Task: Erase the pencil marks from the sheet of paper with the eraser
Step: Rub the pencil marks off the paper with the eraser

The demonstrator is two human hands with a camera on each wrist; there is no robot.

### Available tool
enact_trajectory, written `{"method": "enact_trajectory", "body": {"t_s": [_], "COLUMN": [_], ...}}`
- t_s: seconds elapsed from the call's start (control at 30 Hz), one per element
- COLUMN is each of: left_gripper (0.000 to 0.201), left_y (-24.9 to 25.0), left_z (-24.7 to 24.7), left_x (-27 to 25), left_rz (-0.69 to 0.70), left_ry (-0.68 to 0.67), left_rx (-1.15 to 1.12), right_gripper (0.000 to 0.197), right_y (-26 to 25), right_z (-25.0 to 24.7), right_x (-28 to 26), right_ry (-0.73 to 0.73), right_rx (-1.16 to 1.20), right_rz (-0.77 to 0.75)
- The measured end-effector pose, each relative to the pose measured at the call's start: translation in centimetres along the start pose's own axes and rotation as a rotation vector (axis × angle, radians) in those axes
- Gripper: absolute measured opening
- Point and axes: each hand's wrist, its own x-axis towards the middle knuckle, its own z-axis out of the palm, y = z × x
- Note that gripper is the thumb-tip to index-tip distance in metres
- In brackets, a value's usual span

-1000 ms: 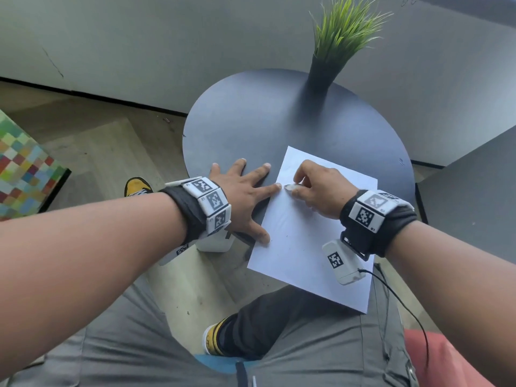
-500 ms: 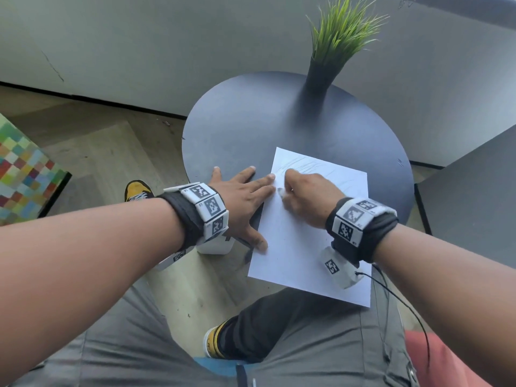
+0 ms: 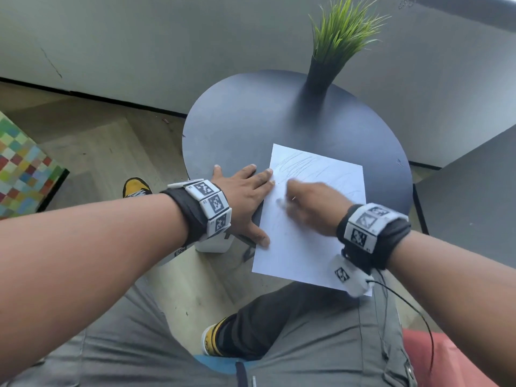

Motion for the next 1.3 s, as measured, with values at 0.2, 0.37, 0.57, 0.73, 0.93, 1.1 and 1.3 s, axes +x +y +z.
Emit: {"method": "enact_trajectory", "body": {"t_s": [0.2, 0.37, 0.57, 0.73, 0.93, 1.1, 1.3], "left_gripper": [0.138, 0.13, 0.124, 0.131, 0.13, 0.132, 0.131], "left_y": [-0.1, 0.0, 0.3, 0.5, 0.8, 0.9, 0.8], "left_z": [-0.1, -0.1, -0.5, -0.8, -1.3, -1.2, -1.1], "left_x": [0.1, 0.2, 0.1, 0.2, 0.3, 0.4, 0.5], "left_rz": [-0.002, 0.0, 0.0, -0.002, -0.019, -0.025, -0.021], "left_ry": [-0.01, 0.004, -0.014, -0.038, -0.058, -0.071, -0.075], "left_rx": [0.012, 0.023, 0.036, 0.062, 0.062, 0.062, 0.058], "right_gripper": [0.012, 0.025, 0.025, 0.027, 0.029, 0.012, 0.028], "right_y": [-2.5, 1.1, -0.5, 0.3, 0.4, -1.7, 0.9], "right_z": [1.3, -0.9, 0.8, 0.2, -0.2, 1.8, -0.3], "right_x": [-2.0, 0.5, -1.4, -0.7, -0.3, -2.1, 0.1], "right_ry": [-0.15, 0.054, -0.085, 0.003, -0.002, -0.122, 0.067], "right_rx": [-0.056, -0.05, 0.009, -0.07, -0.016, -0.084, 0.004], "right_rz": [-0.247, 0.063, -0.128, -0.048, -0.009, -0.204, 0.079]}}
